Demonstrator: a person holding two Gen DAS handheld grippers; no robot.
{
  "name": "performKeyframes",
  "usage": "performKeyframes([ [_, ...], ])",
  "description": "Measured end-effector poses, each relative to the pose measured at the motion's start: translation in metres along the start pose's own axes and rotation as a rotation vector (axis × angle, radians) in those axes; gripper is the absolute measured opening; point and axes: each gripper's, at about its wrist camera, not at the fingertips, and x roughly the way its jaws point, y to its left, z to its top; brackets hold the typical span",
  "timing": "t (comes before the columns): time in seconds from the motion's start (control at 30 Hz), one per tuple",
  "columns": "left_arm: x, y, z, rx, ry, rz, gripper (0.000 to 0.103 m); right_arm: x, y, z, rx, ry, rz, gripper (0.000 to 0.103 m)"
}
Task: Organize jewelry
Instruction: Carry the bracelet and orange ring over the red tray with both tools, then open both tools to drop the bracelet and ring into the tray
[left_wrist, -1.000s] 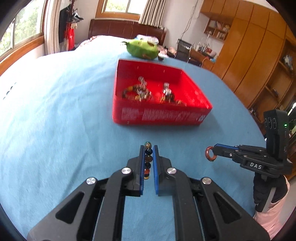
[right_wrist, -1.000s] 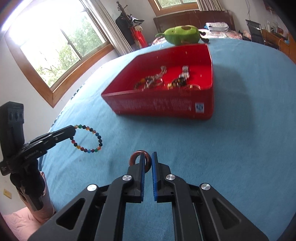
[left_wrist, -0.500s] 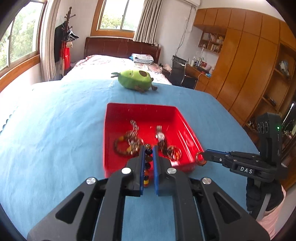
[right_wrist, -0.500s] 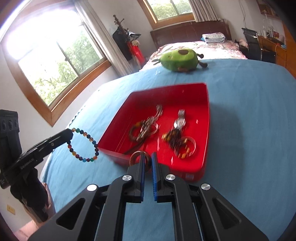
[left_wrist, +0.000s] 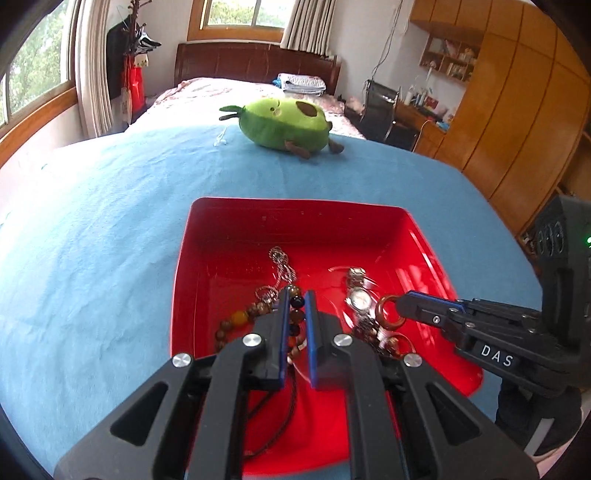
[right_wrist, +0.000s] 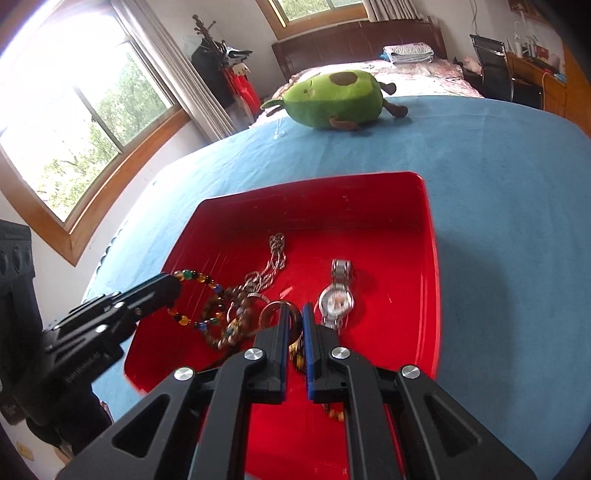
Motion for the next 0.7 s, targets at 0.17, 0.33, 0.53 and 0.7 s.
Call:
performKeyframes([
  [0.17, 0.018, 0.002, 0.011, -0.001, 0.01, 0.002, 0.006, 0.022, 0.003, 0.013, -0.001, 0.023, -0.004, 0.006],
  [0.33, 0.028, 0.004, 0.019, -0.014, 0.005, 0.015, 0.01, 0.039, 0.003, 0.025, 0.013, 0.016, -0.047, 0.012],
  [0.53, 0.02, 0.016, 0.015, -0.045, -0.013, 0.049, 0.035, 0.02, -0.005, 0.02, 0.031, -0.033, -0.075, 0.016],
  [0.7, -0.002, 0.017, 0.009, -0.035, -0.061, 0.091, 0.055, 0.003, -0.007, 0.011, 0.024, -0.055, -0.108, 0.019],
])
